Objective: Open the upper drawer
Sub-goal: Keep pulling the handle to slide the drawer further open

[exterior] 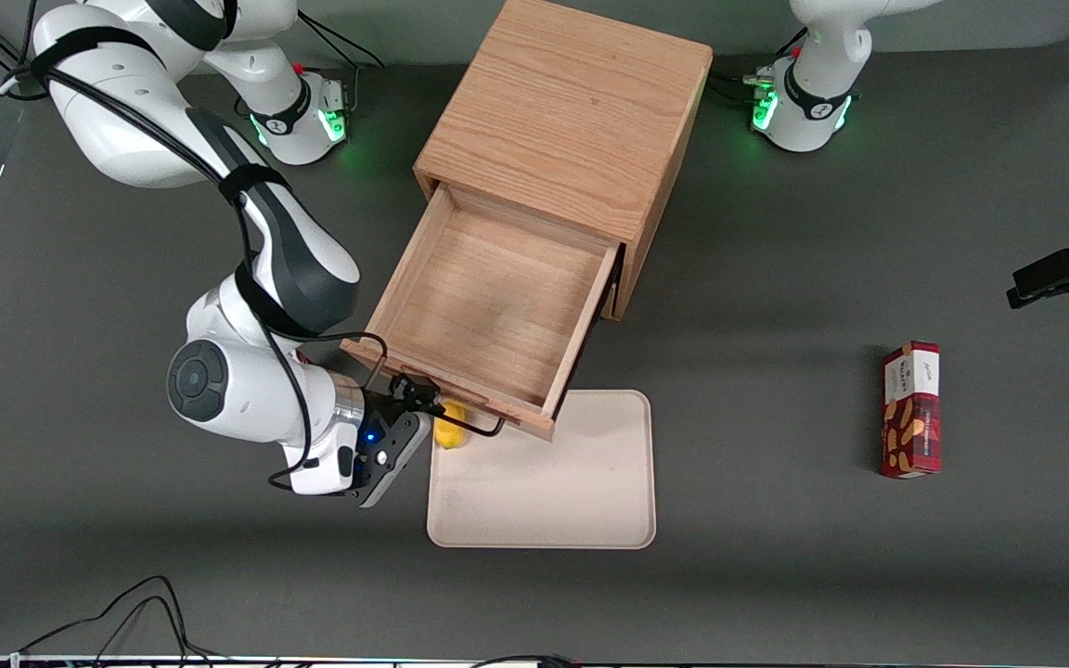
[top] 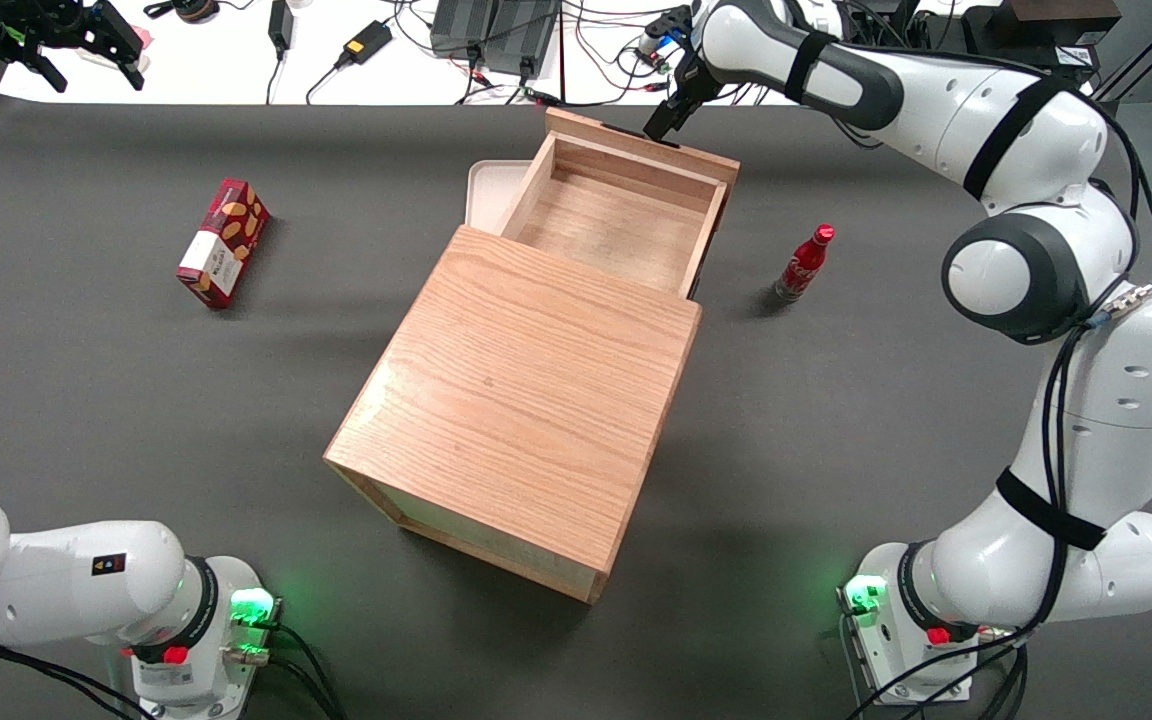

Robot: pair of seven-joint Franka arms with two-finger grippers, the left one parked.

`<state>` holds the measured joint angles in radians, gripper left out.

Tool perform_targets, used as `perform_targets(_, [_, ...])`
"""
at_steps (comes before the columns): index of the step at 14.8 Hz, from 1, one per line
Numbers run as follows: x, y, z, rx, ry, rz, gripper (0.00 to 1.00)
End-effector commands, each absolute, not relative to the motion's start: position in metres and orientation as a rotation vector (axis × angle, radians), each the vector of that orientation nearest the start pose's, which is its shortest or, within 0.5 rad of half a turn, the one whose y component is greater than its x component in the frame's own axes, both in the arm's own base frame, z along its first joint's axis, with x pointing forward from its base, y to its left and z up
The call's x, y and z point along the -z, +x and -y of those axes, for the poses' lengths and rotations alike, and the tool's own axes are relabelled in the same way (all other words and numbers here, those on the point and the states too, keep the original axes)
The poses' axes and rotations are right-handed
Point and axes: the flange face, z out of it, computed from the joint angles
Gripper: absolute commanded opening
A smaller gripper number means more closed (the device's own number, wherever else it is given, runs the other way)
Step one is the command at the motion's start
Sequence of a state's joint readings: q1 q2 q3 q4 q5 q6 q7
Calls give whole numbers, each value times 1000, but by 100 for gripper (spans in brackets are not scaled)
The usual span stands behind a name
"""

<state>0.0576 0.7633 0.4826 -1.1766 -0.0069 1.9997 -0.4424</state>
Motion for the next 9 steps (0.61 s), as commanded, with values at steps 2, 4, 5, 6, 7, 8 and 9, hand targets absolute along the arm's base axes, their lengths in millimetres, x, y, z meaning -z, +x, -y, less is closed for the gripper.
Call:
perform_targets(2, [-434,701,-287,240,-2581,1178,100])
perform_targets(4, [-450,694,-287,215,-2597,1166,100])
perform_targets(5, [-460,689,-286,203,-2607,1161,100])
perform_targets(6, [-473,679,-285,166,-2620,1189,100])
perform_targets(7, [-478,671,-281,117,-2633,1204,100])
perform_targets(8, [-485,661,-276,78,-2647,1218,100])
perform_targets(9, [-490,653,-267,58,-2667,1218,100])
